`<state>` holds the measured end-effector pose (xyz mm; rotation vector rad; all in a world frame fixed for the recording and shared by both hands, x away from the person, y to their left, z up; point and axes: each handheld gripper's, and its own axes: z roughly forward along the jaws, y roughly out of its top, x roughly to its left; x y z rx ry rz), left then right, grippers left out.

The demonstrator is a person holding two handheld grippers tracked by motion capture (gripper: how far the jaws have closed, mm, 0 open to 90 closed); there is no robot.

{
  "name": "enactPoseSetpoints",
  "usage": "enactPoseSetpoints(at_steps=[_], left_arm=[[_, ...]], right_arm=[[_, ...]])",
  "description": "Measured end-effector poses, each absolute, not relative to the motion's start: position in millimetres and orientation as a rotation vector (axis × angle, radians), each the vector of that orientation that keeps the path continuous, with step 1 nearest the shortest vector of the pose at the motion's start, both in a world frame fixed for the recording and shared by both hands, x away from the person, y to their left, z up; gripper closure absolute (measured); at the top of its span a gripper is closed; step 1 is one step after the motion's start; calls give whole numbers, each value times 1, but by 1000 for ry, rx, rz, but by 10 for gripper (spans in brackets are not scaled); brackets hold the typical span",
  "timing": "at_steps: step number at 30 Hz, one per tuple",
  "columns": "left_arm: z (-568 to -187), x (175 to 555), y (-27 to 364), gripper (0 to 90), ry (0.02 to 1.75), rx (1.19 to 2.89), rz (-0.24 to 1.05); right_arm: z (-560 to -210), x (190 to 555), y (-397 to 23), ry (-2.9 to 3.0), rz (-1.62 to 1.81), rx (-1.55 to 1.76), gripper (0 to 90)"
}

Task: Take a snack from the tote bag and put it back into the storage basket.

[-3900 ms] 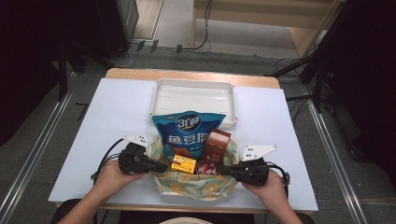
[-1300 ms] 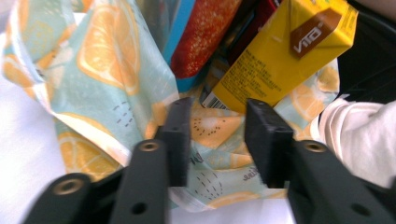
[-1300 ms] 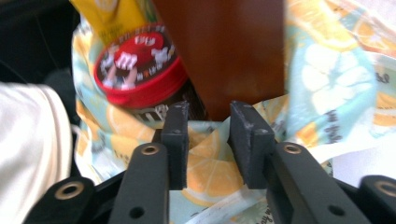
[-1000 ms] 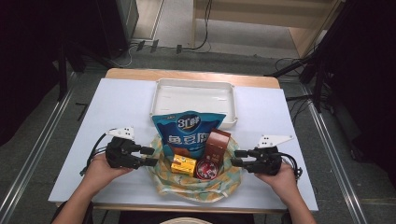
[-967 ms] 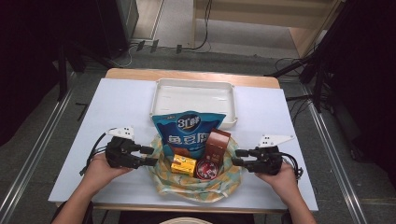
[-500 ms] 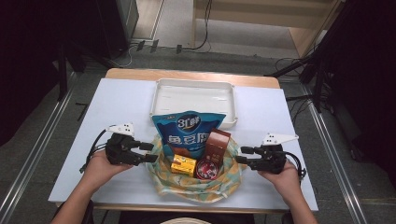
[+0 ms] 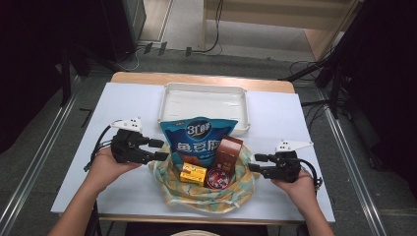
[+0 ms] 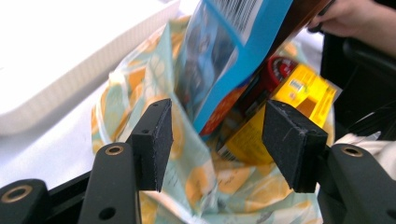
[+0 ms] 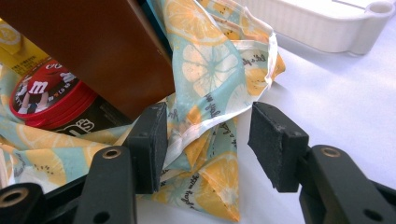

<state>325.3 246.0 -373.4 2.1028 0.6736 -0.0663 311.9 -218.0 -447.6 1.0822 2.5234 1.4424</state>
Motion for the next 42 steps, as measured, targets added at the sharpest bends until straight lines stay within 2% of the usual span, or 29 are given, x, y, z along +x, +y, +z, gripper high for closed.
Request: enactPoseSetpoints(at_steps=[9, 29, 36, 42], left_arm=[[-355, 329, 240, 437, 649, 2081, -80], [-317, 343, 215, 449, 599, 2070, -67], [-311, 348, 204, 481, 590, 2075, -64], [-309, 349, 203, 549, 584, 2067, -38]], right_arm=[[-449, 313, -218, 2517, 1433, 1117, 455], [-445, 315, -216, 2473, 1433, 1085, 463], [-437, 321, -216, 2409, 1454, 1038, 481], [-433, 329, -209, 2394, 1424, 1046, 485]])
